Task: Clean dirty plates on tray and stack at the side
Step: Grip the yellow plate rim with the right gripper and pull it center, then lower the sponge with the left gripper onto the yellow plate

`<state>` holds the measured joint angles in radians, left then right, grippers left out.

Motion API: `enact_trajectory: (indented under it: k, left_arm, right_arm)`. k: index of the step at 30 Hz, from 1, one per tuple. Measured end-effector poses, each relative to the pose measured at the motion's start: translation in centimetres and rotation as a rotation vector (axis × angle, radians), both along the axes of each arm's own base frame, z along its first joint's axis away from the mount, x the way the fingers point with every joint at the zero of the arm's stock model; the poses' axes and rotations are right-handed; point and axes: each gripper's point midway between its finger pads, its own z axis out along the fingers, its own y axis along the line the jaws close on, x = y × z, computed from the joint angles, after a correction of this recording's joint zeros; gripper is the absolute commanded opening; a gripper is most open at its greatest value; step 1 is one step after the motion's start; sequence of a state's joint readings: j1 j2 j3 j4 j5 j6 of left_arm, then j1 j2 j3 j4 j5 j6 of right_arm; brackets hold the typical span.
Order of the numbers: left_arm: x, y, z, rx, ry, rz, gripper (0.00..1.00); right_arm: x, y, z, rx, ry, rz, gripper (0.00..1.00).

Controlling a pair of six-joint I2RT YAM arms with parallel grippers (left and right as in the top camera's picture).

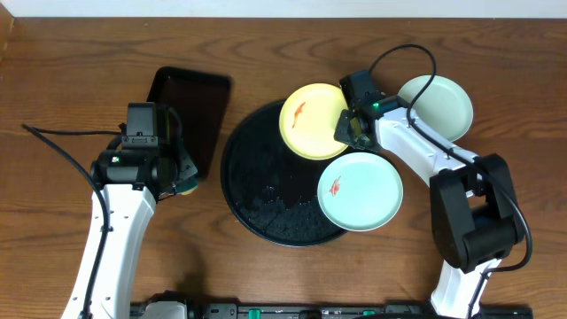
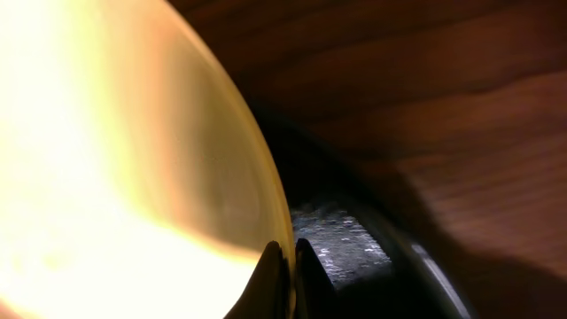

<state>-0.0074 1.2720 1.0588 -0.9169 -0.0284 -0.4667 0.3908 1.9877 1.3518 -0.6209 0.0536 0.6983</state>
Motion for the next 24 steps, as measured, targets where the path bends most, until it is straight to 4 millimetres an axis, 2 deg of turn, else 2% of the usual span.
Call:
enact_trajectory:
  k: [6,10,14,17,24]
  left_arm:
    - [0.1,-0.1,0.0,-0.005,-0.004,-0.002,0.08]
    - [0.8,-1.2,0.3,-0.065,-0.034,-0.03,0.08]
    - [1.3,-2.4,0.5,-0.119,-0.055,-0.066,0.08]
    - [1.3,-3.2,0.5,-0.14,-0.058,-0.088,0.08]
    - [2.4,-5.9,1.2,-0.182,-0.113,-0.135,0.08]
  right_arm:
    - [-0.8,3.0,0.2,0.112,0.023,0.115,0.01]
    - [-2.6,6.2,0.3,0.151,0.047,0.241,0.01]
    - [-4.6,8.5,0.2,0.158,0.074,0.345,0.01]
    - [-5.7,9.3,0.1,0.157,0.097,0.393,0.01]
    - [-6.5,9.4,0.0,0.152,0.113,0.477,0.01]
